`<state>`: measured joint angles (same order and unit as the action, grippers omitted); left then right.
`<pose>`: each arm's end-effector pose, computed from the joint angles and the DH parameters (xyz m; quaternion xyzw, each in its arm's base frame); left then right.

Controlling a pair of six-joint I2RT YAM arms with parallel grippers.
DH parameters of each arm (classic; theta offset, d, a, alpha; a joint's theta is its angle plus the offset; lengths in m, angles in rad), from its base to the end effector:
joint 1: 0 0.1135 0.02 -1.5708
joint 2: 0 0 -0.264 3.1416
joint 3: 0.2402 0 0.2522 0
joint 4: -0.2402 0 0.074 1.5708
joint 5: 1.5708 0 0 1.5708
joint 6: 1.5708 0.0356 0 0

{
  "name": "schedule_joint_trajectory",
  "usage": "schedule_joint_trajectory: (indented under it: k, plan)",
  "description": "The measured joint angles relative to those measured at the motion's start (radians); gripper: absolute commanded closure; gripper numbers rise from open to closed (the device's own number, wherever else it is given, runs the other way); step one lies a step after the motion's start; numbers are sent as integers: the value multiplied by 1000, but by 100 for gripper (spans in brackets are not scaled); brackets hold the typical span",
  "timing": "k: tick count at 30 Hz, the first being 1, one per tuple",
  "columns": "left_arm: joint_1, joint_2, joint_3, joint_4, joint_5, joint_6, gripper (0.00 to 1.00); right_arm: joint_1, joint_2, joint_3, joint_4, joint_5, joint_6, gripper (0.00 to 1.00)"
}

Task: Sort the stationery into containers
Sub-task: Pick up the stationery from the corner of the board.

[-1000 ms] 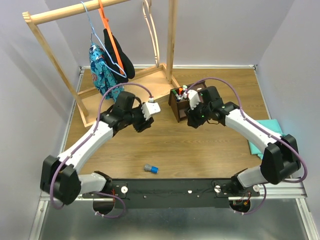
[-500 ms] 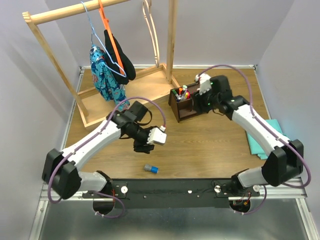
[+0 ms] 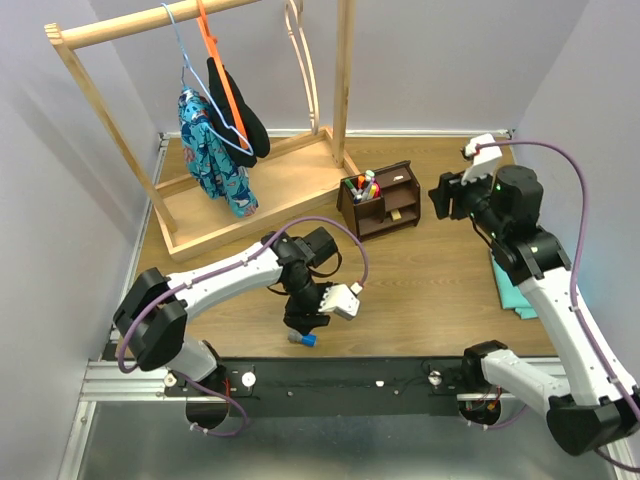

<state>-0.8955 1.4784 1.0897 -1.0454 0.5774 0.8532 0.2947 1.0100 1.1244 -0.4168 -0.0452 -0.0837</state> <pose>0.1469 -0.2145 0.2362 0.7461 0.5986 -0.2854 0.0594 0.2107 0.0656 0.3920 -0.1646 0.7885 0.0805 0.5872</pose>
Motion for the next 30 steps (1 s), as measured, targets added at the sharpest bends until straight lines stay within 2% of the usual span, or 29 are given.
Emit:
schedule_joint_trajectory:
  k: [4, 12, 30]
  plan:
    - [-5, 11, -51, 23, -45, -46, 38, -56, -67, -67, 3, 0, 0, 34]
    - [-35, 56, -71, 97, -127, -132, 38, -127, -84, -103, -5, -3, 7, 34]
    - [-105, 61, -143, 173, -151, -210, 38, -190, -103, -139, -4, -49, 44, 33]
